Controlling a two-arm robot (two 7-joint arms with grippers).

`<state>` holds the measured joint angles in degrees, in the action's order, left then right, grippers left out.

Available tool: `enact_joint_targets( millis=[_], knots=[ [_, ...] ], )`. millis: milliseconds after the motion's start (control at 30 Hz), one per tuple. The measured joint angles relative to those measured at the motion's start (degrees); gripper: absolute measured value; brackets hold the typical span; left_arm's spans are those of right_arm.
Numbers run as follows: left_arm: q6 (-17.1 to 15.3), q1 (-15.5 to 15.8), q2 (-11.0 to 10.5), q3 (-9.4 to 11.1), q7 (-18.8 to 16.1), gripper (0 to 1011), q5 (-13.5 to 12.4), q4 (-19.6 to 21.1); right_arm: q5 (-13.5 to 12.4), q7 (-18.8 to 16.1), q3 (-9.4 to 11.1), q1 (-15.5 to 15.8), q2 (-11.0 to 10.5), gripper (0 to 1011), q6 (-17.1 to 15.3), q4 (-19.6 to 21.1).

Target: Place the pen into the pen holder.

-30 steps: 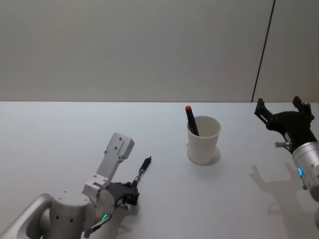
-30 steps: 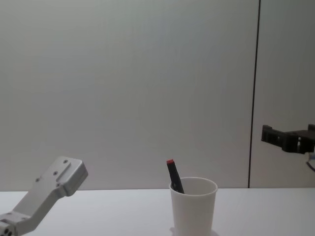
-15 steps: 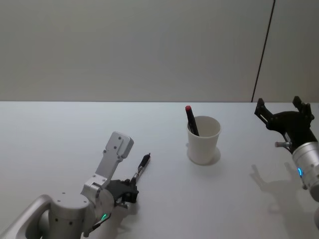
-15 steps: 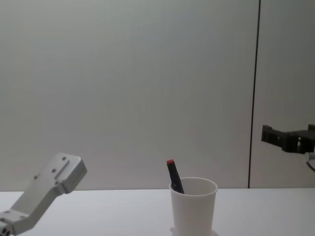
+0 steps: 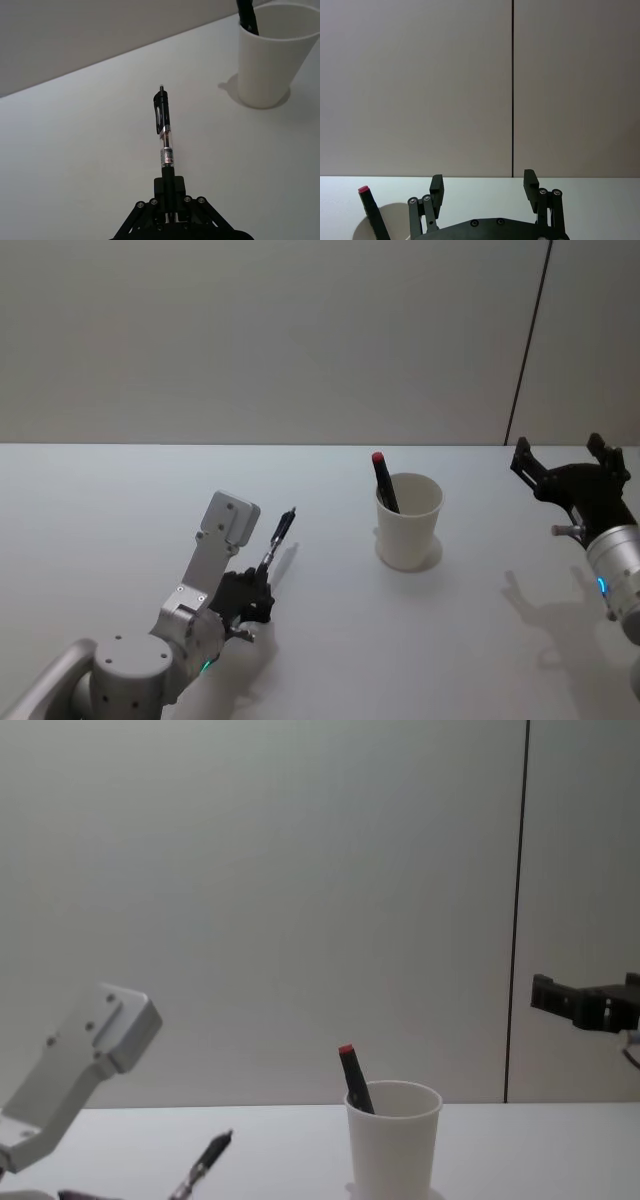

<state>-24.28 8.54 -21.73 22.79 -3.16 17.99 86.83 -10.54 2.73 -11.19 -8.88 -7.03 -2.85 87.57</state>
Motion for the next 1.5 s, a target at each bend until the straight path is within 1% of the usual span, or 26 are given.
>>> enact_joint_targets(
  millis=[167,267,367,400,500,933,1033,1133,1167,1233,1300,1333,1400,1500],
  knots=[
    [4.0,-0.8,-0.3,-0.1,-1.2,125,-1.2,1.2,0.0,0.0,0.0,0.0,0.0,1002,0.0,0.0],
    [5.7,-1.1,-0.4,-0.2,-1.7,125,-1.8,1.7,0.0,0.0,0.0,0.0,0.0,1001,0.0,0.0],
    [8.5,-1.5,-0.6,-0.2,-2.4,125,-2.8,2.4,0.0,0.0,0.0,0.0,0.0,1001,0.0,0.0],
    [8.5,-1.5,-0.6,-0.2,-2.4,125,-2.8,2.4,0.0,0.0,0.0,0.0,0.0,1002,0.0,0.0],
    [11.5,-1.9,-0.7,-0.3,-2.9,125,-3.9,3.1,0.0,0.0,0.0,0.0,0.0,1001,0.0,0.0],
    [21.2,-2.1,-0.6,-0.6,-3.4,125,-8.2,4.0,0.0,0.0,0.0,0.0,0.0,1002,0.0,0.0],
    [24.3,-1.6,-0.3,-0.6,-2.8,124,-9.8,3.9,0.0,0.0,0.0,0.0,0.0,1001,0.0,0.0],
    [26.2,-1.1,0.0,-0.6,-2.1,125,-10.7,3.7,0.0,0.0,0.0,0.0,0.0,1001,0.0,0.0],
    [27.7,-0.8,0.2,-0.7,-1.5,125,-11.4,3.4,0.0,0.0,0.0,0.0,0.0,1002,0.0,0.0],
    [28.9,-0.5,0.4,-0.7,-0.9,125,-11.9,3.1,0.0,0.0,0.0,0.0,0.0,1002,0.0,0.0],
    [31.4,0.4,0.9,-0.7,0.8,124,-12.9,2.4,0.0,0.0,0.0,0.0,0.0,1002,0.0,0.0],
    [31.4,0.4,0.9,-0.7,0.8,125,-12.9,2.4,0.0,0.0,0.0,0.0,0.0,1002,0.0,0.0],
    [33.6,1.3,1.4,-0.7,2.6,125,-13.7,1.6,0.0,0.0,0.0,0.0,0.0,1002,0.0,0.0],
    [35.2,2.1,1.8,-0.7,4.0,124,-14.1,0.8,0.0,0.0,0.0,0.0,0.0,1002,0.0,0.0]
  ],
)
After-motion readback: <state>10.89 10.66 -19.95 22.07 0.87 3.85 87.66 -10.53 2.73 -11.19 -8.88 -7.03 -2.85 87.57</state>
